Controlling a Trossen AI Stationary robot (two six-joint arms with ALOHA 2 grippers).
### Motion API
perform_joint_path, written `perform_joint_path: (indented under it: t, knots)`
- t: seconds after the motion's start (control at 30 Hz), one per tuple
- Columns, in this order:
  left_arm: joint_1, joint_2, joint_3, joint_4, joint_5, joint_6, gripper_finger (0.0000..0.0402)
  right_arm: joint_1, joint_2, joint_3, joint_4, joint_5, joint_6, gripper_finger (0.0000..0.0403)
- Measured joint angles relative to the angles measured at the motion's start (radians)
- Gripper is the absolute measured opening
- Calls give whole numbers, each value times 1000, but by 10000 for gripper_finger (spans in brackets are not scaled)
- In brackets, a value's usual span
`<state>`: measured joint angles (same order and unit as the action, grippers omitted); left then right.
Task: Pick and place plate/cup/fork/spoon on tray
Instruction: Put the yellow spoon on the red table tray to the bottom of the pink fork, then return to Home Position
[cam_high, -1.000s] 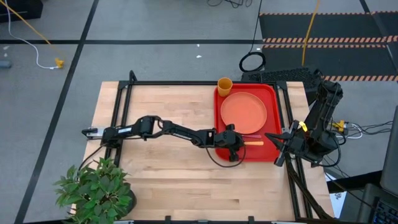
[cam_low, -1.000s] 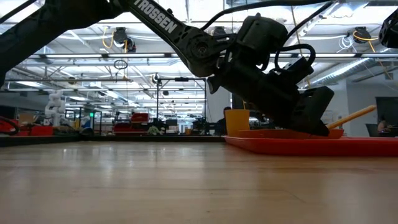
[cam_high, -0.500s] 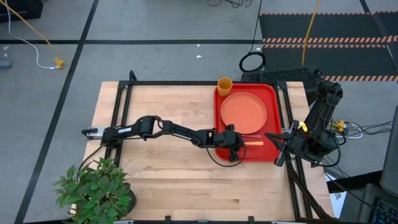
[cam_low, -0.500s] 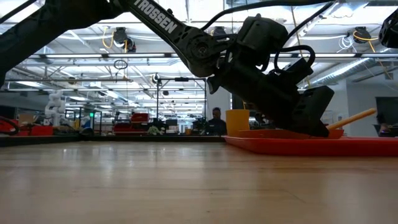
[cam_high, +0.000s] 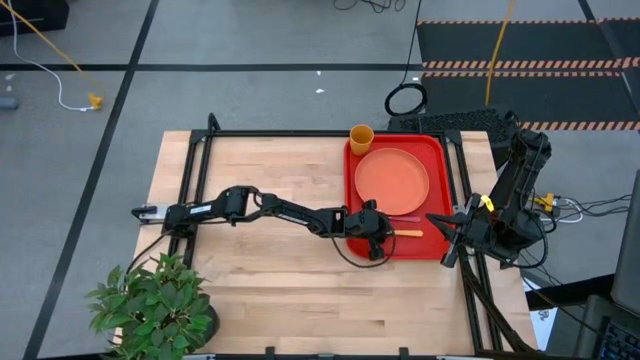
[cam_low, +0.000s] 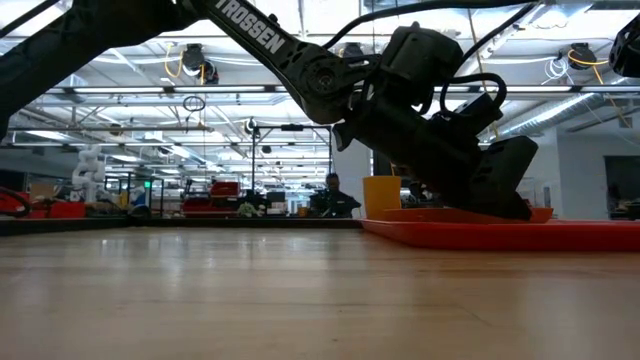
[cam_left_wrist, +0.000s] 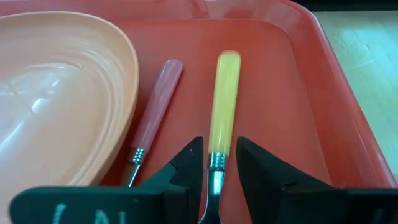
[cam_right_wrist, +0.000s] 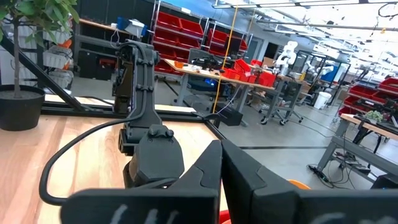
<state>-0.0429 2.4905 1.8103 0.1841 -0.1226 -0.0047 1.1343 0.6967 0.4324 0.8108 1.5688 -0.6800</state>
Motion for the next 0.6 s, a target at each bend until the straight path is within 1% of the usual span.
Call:
perform_joint_path:
  t: [0.17, 0.33, 0.5, 0.6]
  knots:
    - [0, 0, 0, 0, -10, -11, 126, 0, 0, 0, 0, 0, -13, 0]
    - [1, -22, -1, 3, -9, -50, 133, 0, 0, 0, 0, 0, -12, 0]
    - [-8, -123, -1, -33, 19, -58, 134, 0, 3, 0, -3, -1, 18, 0]
    - [-18, -203, 0, -99, 22, -61, 134, 0, 8, 0, -21, -2, 57, 0]
